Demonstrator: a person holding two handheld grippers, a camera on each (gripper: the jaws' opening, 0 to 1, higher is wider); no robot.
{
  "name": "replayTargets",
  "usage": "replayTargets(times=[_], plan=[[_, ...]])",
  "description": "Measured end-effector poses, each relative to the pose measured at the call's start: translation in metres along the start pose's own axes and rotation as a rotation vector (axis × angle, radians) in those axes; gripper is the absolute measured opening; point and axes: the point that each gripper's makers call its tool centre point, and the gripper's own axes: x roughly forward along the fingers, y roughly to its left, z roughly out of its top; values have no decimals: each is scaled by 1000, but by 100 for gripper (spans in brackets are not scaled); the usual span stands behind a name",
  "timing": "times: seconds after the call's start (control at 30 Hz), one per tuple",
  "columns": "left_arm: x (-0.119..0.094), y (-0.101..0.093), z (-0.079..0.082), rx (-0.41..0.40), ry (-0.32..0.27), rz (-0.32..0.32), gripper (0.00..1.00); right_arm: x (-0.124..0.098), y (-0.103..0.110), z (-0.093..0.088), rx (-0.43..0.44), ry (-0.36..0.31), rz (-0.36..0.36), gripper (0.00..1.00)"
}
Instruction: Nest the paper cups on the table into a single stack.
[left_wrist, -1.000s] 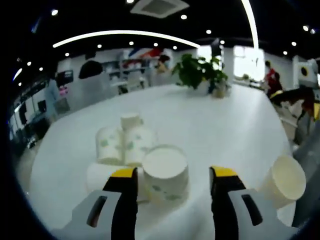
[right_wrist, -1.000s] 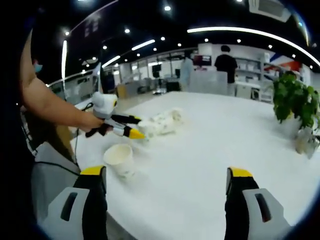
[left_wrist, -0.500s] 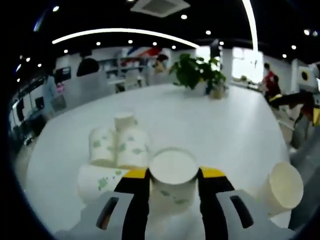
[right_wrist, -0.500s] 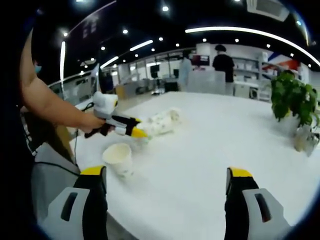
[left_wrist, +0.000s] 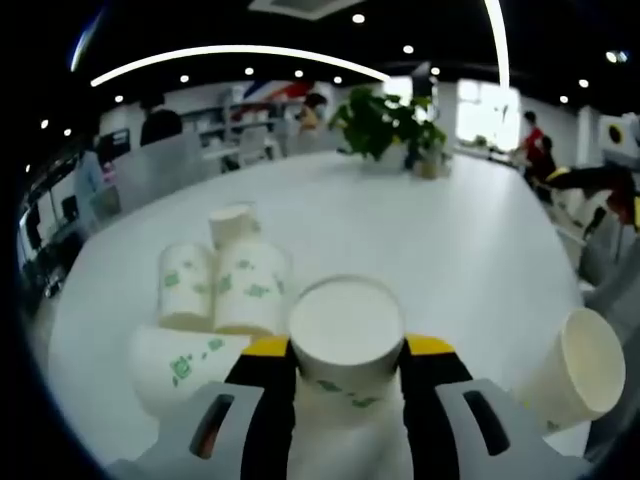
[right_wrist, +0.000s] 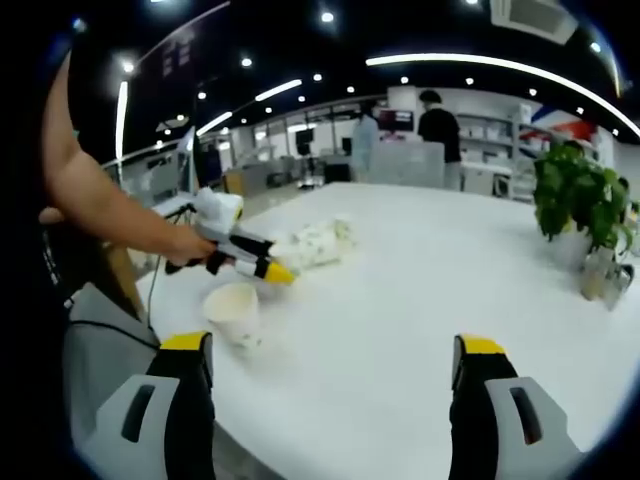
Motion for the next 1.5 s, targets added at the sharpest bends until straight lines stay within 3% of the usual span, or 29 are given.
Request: replayTargets(times=[0.2,0.8,1.2,1.5], plan=[[-5,3,3,-2,2,-3,38,2,2,1,0,-6,5,98],[-20,2,41,13,18,-67,38,1,3,4,-16,-16,26,100],[-39,21,73,72,33,-74,38,1,5,12,-24,-37,28,100],[-50,23,83,72,75,-92,38,2,6,18,-33,-48,33,100]])
